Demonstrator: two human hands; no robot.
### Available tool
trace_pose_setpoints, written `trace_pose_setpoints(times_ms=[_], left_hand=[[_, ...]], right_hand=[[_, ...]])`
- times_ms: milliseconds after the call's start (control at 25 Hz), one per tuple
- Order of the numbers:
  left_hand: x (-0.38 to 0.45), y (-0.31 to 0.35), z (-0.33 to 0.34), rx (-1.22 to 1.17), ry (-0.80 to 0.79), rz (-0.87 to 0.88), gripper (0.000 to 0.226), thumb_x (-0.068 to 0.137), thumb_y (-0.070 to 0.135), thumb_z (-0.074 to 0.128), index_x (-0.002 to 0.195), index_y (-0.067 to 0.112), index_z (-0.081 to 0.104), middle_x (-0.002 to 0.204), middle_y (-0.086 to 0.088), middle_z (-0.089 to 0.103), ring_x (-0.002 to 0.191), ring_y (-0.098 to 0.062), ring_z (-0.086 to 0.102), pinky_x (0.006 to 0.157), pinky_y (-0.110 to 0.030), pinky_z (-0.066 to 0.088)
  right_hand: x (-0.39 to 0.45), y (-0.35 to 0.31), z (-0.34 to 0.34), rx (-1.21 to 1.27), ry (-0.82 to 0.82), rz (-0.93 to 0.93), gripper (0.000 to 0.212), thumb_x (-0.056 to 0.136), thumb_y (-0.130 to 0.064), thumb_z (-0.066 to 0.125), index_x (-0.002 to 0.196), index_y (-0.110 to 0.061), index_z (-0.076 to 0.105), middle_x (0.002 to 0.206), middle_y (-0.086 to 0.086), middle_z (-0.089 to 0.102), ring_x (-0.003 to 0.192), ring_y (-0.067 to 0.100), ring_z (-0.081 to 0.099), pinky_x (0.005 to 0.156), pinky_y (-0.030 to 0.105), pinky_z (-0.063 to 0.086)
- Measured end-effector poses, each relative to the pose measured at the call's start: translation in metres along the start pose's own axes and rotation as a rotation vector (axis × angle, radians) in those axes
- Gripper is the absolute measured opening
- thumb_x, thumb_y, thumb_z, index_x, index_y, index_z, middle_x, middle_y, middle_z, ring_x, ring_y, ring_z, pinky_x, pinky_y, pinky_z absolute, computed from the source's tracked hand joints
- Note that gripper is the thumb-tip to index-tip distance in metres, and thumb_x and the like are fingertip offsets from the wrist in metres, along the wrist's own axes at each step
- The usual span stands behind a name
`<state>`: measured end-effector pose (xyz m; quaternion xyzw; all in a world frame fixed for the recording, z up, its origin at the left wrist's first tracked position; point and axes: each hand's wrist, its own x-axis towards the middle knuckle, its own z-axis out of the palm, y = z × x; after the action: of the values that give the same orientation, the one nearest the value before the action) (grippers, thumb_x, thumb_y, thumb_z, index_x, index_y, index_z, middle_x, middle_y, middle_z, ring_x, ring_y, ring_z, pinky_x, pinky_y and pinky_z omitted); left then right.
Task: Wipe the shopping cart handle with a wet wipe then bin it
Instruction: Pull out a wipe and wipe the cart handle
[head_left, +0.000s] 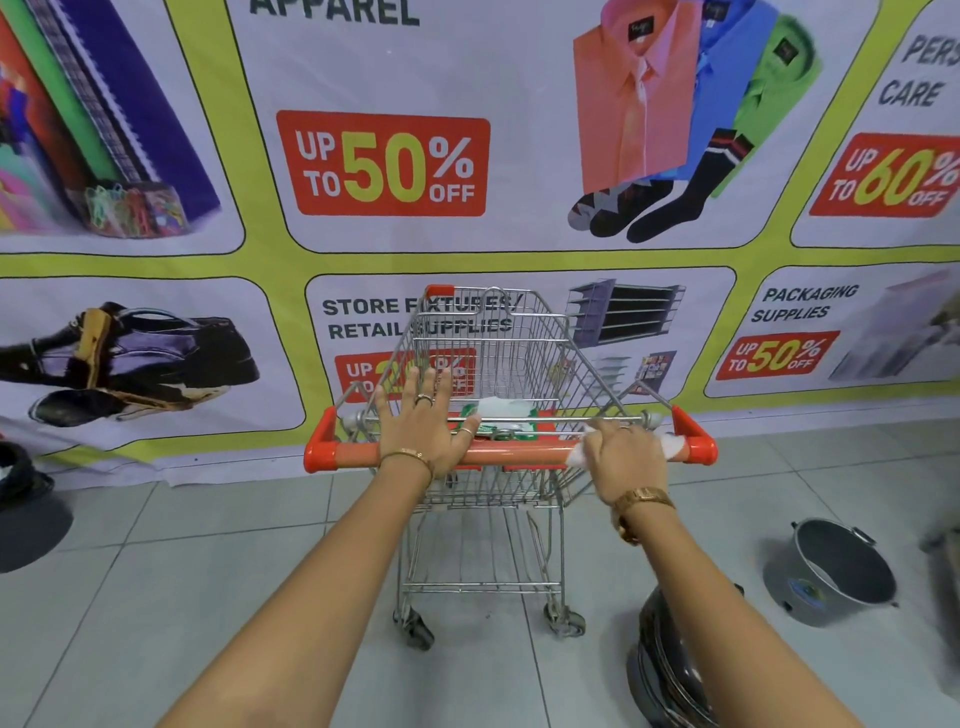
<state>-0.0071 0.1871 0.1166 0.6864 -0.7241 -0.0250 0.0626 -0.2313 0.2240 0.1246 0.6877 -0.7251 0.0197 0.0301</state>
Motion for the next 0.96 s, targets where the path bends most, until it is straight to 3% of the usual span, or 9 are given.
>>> trace_pose_setpoints(times_ms=[120,240,360,520,640,720,800,960], left_hand=[[0.001,-0.003,0.001,0.013,0.004,0.005,0.074,0.089,0.062,0.017,0.150,0.023,-0.001,0.160,0.000,0.003,0.148,-0.020,-0.007,0.117,-0.058,-0.005],[0.000,-0.003,0.001,0.033,0.016,0.015,0.072,0.090,0.060,0.016,0.150,0.023,-0.001,0.160,-0.001,0.005,0.148,-0.020,-0.006,0.117,-0.057,-0.004],[0.000,-0.004,0.000,0.047,0.022,0.019,0.072,0.090,0.060,0.016,0.150,0.023,0.001,0.160,-0.002,0.006,0.148,-0.020,-0.005,0.117,-0.057,-0.003],[0.000,-0.009,-0.004,0.041,0.020,0.011,0.073,0.090,0.060,0.018,0.150,0.021,0.002,0.160,0.000,0.006,0.148,-0.019,-0.005,0.115,-0.056,-0.005],[0.001,-0.010,-0.002,0.044,0.016,0.008,0.073,0.090,0.060,0.018,0.150,0.021,0.003,0.160,-0.001,0.006,0.148,-0.019,-0.005,0.117,-0.057,-0.004],[0.001,-0.007,-0.001,0.054,0.022,0.018,0.073,0.090,0.060,0.017,0.150,0.021,0.004,0.160,-0.001,0.008,0.148,-0.020,-0.004,0.118,-0.056,-0.002],[0.000,-0.005,-0.001,0.059,0.023,0.020,0.073,0.090,0.060,0.017,0.150,0.020,0.004,0.160,-0.001,0.008,0.148,-0.020,-0.005,0.118,-0.055,-0.002],[-0.002,-0.009,-0.002,0.050,0.010,0.024,0.073,0.090,0.059,0.017,0.150,0.020,0.004,0.160,-0.001,0.006,0.148,-0.019,-0.005,0.117,-0.055,-0.002]], right_hand=[[0.000,0.033,0.003,-0.018,-0.023,0.102,0.031,0.093,-0.016,0.037,0.117,-0.009,0.054,0.135,0.008,0.053,0.119,0.030,0.050,0.100,0.038,0.039],[0.004,0.011,0.003,0.023,0.031,0.178,0.031,0.094,-0.020,0.032,0.112,-0.012,0.056,0.120,0.011,0.062,0.109,0.030,0.053,0.096,0.038,0.038],[0.005,-0.025,0.007,0.087,0.060,0.094,0.036,0.095,-0.023,0.026,0.111,-0.013,0.057,0.108,0.015,0.067,0.105,0.030,0.054,0.096,0.038,0.036],[0.002,-0.009,0.010,0.061,0.029,-0.016,0.038,0.095,-0.022,0.026,0.119,-0.016,0.055,0.122,0.008,0.064,0.110,0.029,0.052,0.097,0.038,0.036],[-0.001,0.023,0.010,-0.021,-0.016,0.065,0.036,0.094,-0.019,0.032,0.122,-0.014,0.054,0.133,0.008,0.056,0.118,0.029,0.049,0.101,0.039,0.035],[0.000,0.011,0.005,-0.009,0.001,0.129,0.036,0.095,-0.021,0.029,0.120,-0.015,0.054,0.124,0.012,0.061,0.115,0.031,0.050,0.101,0.039,0.033],[0.003,-0.024,0.004,0.055,0.003,0.086,0.040,0.095,-0.024,0.024,0.119,-0.016,0.054,0.117,0.013,0.065,0.111,0.031,0.051,0.100,0.039,0.033],[-0.002,-0.036,0.006,0.166,0.023,-0.007,0.045,0.096,-0.027,0.022,0.131,-0.021,0.049,0.128,0.009,0.060,0.116,0.029,0.050,0.103,0.038,0.032]])
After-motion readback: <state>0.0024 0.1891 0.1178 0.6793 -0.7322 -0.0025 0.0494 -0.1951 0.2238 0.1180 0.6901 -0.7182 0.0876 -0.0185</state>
